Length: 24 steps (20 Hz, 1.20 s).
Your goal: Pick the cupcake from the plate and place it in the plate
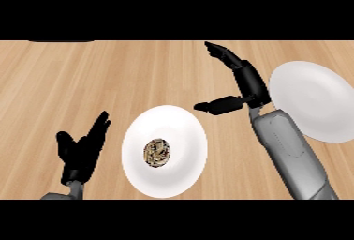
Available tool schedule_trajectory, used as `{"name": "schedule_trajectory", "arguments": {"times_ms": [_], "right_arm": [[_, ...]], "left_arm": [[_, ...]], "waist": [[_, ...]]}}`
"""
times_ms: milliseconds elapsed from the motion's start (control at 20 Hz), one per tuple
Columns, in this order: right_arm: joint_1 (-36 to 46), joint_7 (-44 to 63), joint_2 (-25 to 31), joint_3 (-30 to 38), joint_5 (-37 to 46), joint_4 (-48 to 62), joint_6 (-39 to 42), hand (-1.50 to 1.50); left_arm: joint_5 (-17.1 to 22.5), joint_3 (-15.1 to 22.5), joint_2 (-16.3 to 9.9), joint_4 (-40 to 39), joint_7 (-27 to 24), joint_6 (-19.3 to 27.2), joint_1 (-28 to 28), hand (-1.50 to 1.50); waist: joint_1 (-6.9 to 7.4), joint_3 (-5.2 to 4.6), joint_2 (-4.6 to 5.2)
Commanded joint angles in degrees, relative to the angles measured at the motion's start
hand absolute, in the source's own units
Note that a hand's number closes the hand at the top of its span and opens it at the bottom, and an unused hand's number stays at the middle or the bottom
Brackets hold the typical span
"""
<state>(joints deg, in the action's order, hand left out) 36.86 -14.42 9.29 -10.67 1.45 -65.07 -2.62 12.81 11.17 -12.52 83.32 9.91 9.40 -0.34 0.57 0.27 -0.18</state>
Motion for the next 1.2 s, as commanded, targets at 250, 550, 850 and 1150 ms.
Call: {"name": "schedule_trajectory", "arguments": {"times_ms": [250, 550, 850, 1150], "right_arm": [[4.02, 17.21, 7.48, -12.78, 8.17, -7.48, 14.61, -1.50], [4.60, 30.80, 6.28, -16.84, 10.76, -15.92, 19.37, -1.50], [2.13, 36.14, 0.38, -19.11, 17.05, -17.64, 18.46, -1.50], [-1.33, 40.73, -3.08, -22.45, 21.87, -18.45, 19.38, -1.50]], "left_arm": [[0.30, -0.65, 1.30, -3.42, 1.80, 0.19, -1.06, 0.00], [0.76, -2.03, 0.43, -3.47, 0.07, -1.79, 0.38, 0.00], [-1.86, -0.99, 2.31, -2.75, 0.24, -0.95, 0.60, 0.00], [-1.73, -1.17, 2.82, -1.50, 2.52, -1.54, 0.84, 0.00]], "waist": [[-1.54, -0.38, -0.21], [-1.31, -0.34, -0.15], [-0.57, -0.29, 0.13], [-0.57, -0.28, 0.11]]}}
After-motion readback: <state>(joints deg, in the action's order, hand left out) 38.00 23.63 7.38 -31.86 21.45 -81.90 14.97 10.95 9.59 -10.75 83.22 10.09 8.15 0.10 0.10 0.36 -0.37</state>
